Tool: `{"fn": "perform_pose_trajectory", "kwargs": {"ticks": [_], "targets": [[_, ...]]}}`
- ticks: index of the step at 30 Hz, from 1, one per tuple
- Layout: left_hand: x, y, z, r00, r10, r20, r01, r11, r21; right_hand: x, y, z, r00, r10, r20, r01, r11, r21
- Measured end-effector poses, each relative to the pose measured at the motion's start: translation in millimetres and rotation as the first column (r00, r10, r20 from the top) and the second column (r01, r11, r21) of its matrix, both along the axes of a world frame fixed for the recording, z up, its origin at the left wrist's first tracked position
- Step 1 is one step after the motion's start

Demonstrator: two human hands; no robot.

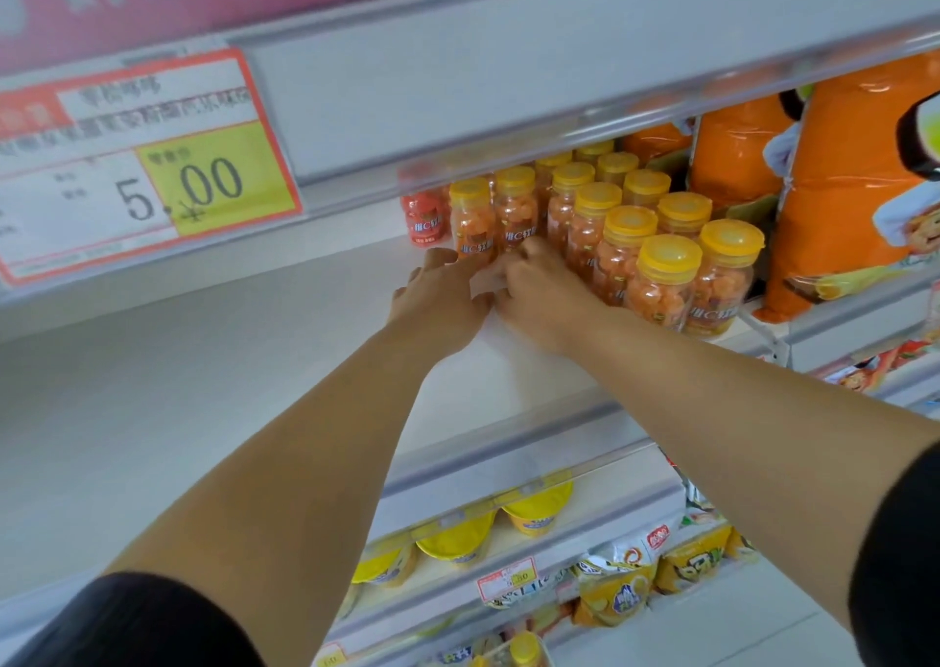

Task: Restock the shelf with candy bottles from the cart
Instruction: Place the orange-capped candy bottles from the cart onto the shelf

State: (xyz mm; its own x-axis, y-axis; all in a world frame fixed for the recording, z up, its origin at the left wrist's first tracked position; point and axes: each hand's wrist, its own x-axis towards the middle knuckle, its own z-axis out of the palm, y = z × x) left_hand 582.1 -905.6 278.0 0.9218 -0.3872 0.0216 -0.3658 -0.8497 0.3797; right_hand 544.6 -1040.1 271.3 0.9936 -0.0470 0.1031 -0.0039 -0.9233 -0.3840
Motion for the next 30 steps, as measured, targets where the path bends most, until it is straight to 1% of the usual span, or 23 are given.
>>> {"fn": "perform_pose_trajectory", "kwargs": {"ticks": [6,12,16,22,27,29,30], "targets": [[4,-4,0,1.0,0.005,0.031,-0.006,1.0,0.023,14,2,-7,0.996,-0.086,0.023,0.086,0.996,0.02],[6,-8,0,0.998,0.029,0.058,-0.032,0.998,0.052,15,3,-9,0.995,-0.099,0.024,0.098,0.994,0.04],[5,-10,1,0.997,0.023,0.067,-0.029,0.996,0.08,15,2,-11,0.995,-0.096,0.033,0.095,0.995,0.029],[5,-11,2,0.998,0.031,0.06,-0.036,0.996,0.085,8,5,1,0.998,-0.062,-0.032,0.062,0.998,-0.012],[4,-11,4,0.998,0.023,0.052,-0.028,0.995,0.092,8,4,1,1.0,-0.02,-0.022,0.019,1.0,-0.022],[0,-8,6,0.999,0.026,0.035,-0.029,0.995,0.096,5,3,2,1.0,-0.018,-0.002,0.018,1.0,-0.008],[-4,-6,8,0.999,0.036,0.02,-0.038,0.995,0.092,1,3,4,1.0,-0.008,-0.015,0.007,1.0,-0.008]]}}
